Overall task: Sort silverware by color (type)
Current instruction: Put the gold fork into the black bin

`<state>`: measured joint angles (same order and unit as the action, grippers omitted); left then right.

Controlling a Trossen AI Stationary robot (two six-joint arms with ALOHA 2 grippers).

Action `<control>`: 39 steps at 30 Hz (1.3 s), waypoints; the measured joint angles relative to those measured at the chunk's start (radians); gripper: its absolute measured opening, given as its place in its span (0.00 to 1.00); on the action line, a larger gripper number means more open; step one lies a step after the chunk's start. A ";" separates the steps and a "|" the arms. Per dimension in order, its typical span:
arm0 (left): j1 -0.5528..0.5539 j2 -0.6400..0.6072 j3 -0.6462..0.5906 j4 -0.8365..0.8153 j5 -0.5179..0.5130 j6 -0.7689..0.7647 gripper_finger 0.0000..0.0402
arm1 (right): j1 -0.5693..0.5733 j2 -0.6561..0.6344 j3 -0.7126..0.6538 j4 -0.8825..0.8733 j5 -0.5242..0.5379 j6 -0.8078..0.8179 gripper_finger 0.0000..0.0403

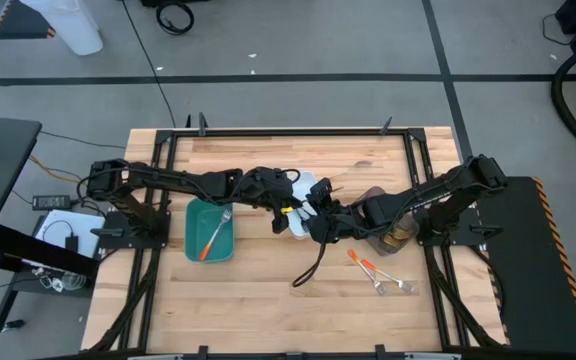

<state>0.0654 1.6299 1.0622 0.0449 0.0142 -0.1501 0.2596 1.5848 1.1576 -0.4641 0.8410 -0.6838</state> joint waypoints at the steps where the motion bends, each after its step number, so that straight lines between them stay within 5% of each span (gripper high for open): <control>1: 0.000 0.000 0.000 0.001 -0.003 -0.001 0.05 | 0.000 0.000 0.000 0.008 -0.001 0.000 0.27; 10: -0.001 0.000 -0.005 -0.017 -0.043 0.006 0.05 | 0.019 0.000 0.000 0.031 0.075 0.043 0.52; 19: -0.020 0.000 -0.028 0.015 -0.118 0.052 0.05 | 0.064 -0.052 0.000 0.003 0.087 0.333 0.54; 30: -0.018 0.000 -0.228 0.318 -0.264 0.005 0.05 | 0.065 -0.151 -0.014 0.030 -0.257 0.612 0.49; 39: -0.058 0.000 -0.253 0.453 -0.412 0.056 0.05 | 0.000 -0.158 -0.108 0.110 -0.320 0.718 0.48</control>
<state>0.0077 1.6295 0.8093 0.4976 -0.3979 -0.0940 0.2597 1.4267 1.0501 -0.3540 0.5214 0.0345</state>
